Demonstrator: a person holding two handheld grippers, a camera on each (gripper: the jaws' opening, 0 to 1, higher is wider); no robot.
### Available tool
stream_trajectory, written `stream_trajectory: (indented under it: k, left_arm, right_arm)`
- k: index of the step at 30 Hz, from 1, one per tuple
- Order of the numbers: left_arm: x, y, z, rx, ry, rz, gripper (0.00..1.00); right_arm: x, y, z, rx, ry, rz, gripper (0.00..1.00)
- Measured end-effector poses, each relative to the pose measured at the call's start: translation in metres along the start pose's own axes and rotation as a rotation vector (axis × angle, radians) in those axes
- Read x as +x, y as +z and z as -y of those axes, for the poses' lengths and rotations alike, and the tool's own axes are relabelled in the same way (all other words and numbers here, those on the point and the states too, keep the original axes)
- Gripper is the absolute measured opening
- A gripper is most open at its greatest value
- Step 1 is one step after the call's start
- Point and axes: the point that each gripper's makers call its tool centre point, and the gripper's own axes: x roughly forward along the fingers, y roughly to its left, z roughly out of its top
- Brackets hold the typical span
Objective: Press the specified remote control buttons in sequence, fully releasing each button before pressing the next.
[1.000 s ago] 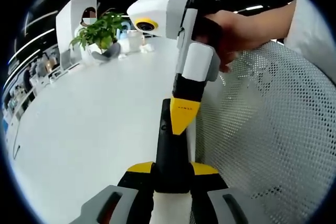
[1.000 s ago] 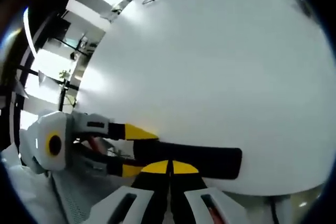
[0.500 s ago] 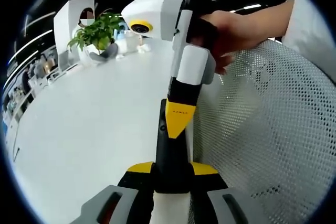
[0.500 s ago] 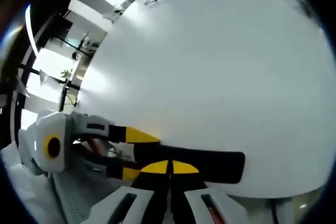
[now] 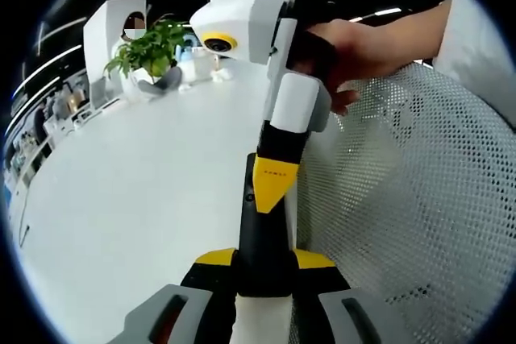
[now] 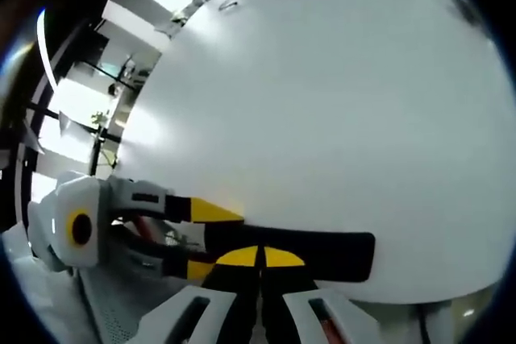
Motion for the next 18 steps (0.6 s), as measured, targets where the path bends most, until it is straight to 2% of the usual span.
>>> stream_trajectory:
  k: [6,12,13,18]
  left_arm:
    - [0.000,0.000,0.000,-0.001,0.001,0.002,0.25]
    - [0.000,-0.001,0.000,-0.001,0.001,0.004,0.25]
    - [0.000,-0.001,0.000,-0.001,0.001,0.004,0.25]
    - [0.000,-0.001,0.000,-0.002,0.001,0.004,0.25]
  right_arm:
    - [-0.001,-0.001,-0.001,0.008,0.016,-0.007,0.00]
    - [0.000,-0.001,-0.005,-0.065,-0.011,-0.012,0.00]
    - [0.001,0.002,-0.006,-0.067,-0.003,0.006,0.00]
    - [0.002,0.002,-0.010,-0.056,0.032,0.001,0.00]
